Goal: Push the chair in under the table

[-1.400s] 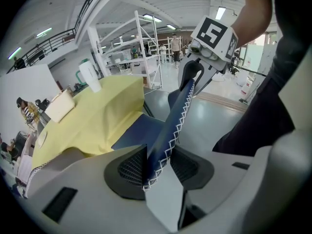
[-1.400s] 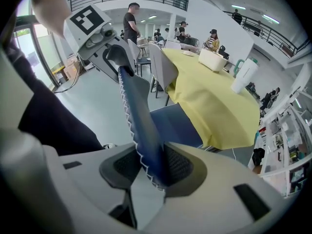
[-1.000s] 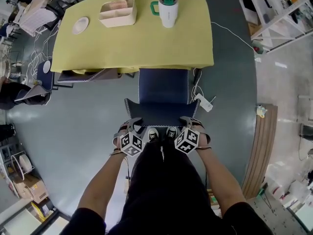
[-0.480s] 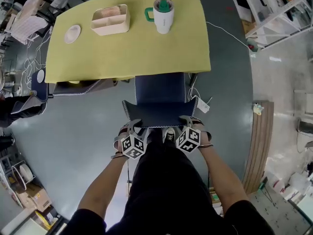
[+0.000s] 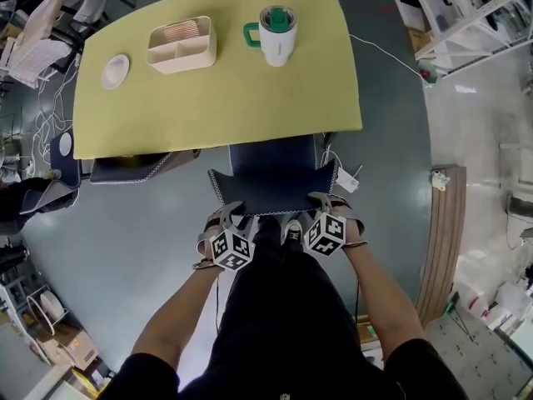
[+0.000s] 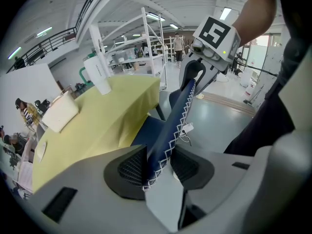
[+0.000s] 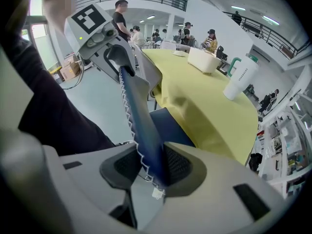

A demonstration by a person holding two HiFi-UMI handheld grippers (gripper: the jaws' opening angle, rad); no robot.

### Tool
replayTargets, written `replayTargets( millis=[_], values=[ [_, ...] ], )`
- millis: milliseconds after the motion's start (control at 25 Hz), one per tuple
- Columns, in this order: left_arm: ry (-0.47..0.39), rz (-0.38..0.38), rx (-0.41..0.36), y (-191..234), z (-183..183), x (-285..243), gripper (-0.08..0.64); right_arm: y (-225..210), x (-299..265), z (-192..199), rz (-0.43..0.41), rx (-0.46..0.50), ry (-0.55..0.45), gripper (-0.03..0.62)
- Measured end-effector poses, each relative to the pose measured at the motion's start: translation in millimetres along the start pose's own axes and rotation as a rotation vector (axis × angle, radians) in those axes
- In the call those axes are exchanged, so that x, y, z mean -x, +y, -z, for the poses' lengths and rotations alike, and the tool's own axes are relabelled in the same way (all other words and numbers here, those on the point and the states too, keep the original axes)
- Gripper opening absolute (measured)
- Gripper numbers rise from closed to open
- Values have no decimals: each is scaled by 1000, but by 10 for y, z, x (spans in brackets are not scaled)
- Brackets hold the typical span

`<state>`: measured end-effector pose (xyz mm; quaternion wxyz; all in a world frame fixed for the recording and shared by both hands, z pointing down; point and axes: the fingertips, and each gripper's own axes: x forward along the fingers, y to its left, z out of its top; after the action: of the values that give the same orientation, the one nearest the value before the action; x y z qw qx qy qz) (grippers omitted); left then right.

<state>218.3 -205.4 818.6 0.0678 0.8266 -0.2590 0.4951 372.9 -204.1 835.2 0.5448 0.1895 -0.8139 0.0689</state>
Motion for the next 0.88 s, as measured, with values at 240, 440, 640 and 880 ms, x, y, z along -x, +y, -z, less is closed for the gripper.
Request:
replayTargets(
  millis=[240,440,640,880],
  values=[
    [-2,-1,-8,239,-69,-74,155,-212,-67,-112,6,-5,1,129],
    [-8,-4,-10,369,-140,-125,155,-365,-91,-158,10,-7,0,129],
    [-17,-17,-11,526,-213,-198,155,-550,-135,-214,19,-4,-4,129],
    [-24,-27,-10,698,-283,-255,155,-731,-176,-288,23,1,-4,129]
  ],
)
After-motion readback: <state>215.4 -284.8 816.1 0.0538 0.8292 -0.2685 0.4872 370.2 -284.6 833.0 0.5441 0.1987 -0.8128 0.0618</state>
